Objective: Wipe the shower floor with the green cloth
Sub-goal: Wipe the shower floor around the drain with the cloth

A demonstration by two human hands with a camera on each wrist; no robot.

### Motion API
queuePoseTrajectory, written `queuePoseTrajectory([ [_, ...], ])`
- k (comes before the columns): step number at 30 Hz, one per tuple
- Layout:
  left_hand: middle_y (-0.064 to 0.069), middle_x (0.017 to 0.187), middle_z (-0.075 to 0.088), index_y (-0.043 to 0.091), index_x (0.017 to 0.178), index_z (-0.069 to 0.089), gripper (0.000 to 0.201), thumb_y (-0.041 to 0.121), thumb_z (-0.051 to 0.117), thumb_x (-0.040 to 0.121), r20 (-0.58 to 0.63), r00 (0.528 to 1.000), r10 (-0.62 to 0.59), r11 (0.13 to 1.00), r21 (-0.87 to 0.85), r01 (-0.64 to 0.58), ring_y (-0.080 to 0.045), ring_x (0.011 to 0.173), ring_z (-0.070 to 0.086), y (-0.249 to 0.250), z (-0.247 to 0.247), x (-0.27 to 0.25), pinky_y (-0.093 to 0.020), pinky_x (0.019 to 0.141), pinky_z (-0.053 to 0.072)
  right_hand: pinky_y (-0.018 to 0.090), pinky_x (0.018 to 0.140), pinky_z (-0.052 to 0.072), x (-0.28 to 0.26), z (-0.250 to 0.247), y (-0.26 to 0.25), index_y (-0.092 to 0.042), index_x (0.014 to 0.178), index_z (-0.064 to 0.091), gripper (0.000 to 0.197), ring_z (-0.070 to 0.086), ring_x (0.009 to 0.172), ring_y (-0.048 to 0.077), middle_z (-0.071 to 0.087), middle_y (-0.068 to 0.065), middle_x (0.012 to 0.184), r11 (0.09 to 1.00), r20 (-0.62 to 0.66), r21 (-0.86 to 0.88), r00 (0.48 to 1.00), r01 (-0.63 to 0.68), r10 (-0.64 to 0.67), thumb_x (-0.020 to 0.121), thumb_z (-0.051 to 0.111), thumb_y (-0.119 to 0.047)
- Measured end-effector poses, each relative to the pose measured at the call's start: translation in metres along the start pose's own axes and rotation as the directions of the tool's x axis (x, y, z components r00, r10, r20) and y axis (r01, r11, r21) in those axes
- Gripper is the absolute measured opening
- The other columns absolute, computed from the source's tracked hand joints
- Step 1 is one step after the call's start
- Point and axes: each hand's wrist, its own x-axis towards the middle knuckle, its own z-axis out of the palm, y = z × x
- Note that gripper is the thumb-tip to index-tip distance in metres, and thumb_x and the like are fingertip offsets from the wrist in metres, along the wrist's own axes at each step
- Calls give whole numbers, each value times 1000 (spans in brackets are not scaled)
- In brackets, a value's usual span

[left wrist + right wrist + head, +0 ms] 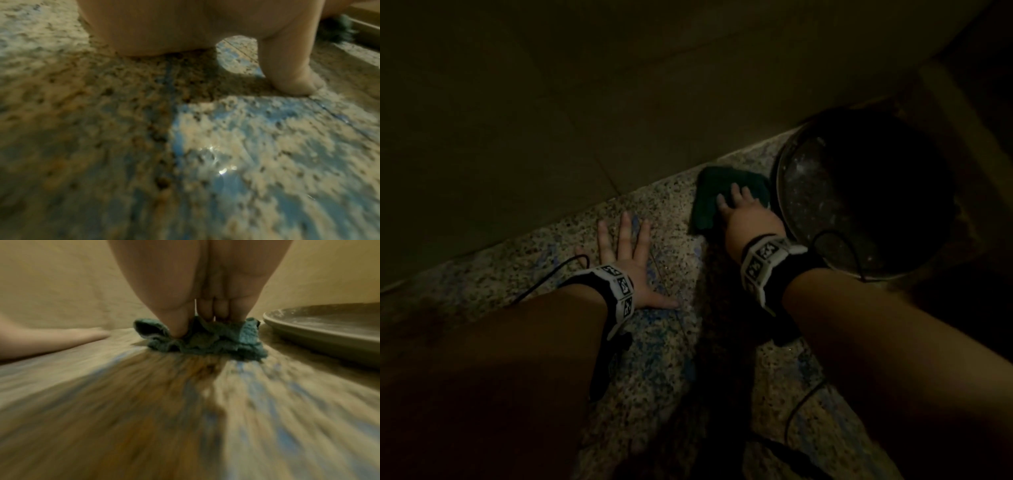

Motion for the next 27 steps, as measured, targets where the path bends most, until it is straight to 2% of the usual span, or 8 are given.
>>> queuePoseTrajectory([
  [4,-2,134,-56,30,132,-45,141,89,54,51,6,1000,0,1000,-2,0,-41,130,-40,0,0,1,-69,105,-1,47,115,13,-14,9,-3,-22,153,0,73,-6,146,28,-16,5,158,1000,20,-14,1000,19,-18,96,43,-6],
  [7,-2,134,-56,30,132,-45,141,90,54,51,-1,1000,-4,1000,3,4,-42,130,-40,0,1,2,-69,104,0,46,115,13,-2,-6,-6,-22,153,1,72,-7,146,28,-16,6,158,999,2,-21,999,33,-33,97,43,-7],
  [12,0,135,-55,31,133,-44,140,87,56,53,-30,1000,11,1000,-12,-11,-40,130,-40,-1,4,2,-69,104,-2,51,113,19,21,-28,-19,-23,153,2,72,-7,146,29,-16,4,158,999,6,39,1000,-8,8,96,42,-3],
  [15,0,136,-54,31,134,-43,139,87,56,53,-43,999,12,1000,-14,-13,-40,130,-40,0,6,2,-69,105,0,52,112,19,18,-20,-18,-26,153,2,73,-7,146,27,-16,1,158,999,-3,31,1000,-15,15,97,44,-6],
  [18,-1,137,-54,30,134,-43,139,87,55,53,-47,999,8,1000,-3,-8,-40,131,-38,0,5,2,-69,105,2,49,116,17,14,-1,-15,-28,152,4,68,-7,146,27,-16,1,158,999,-12,-2,999,34,-34,99,43,-11],
  [22,0,135,-56,32,133,-44,139,88,55,52,-50,999,13,1000,-13,-13,-40,130,-40,-1,7,4,-69,105,1,50,115,20,6,17,-15,-29,152,3,69,-7,146,27,-18,1,158,997,16,-36,997,75,-74,99,43,-11],
  [27,-1,137,-53,31,133,-44,139,88,55,54,-57,998,23,1000,-8,-24,-41,131,-39,-2,7,4,-70,104,3,51,115,20,13,-6,-22,-23,153,1,77,-9,146,27,-18,4,157,985,110,-148,991,87,-71,95,47,-2],
])
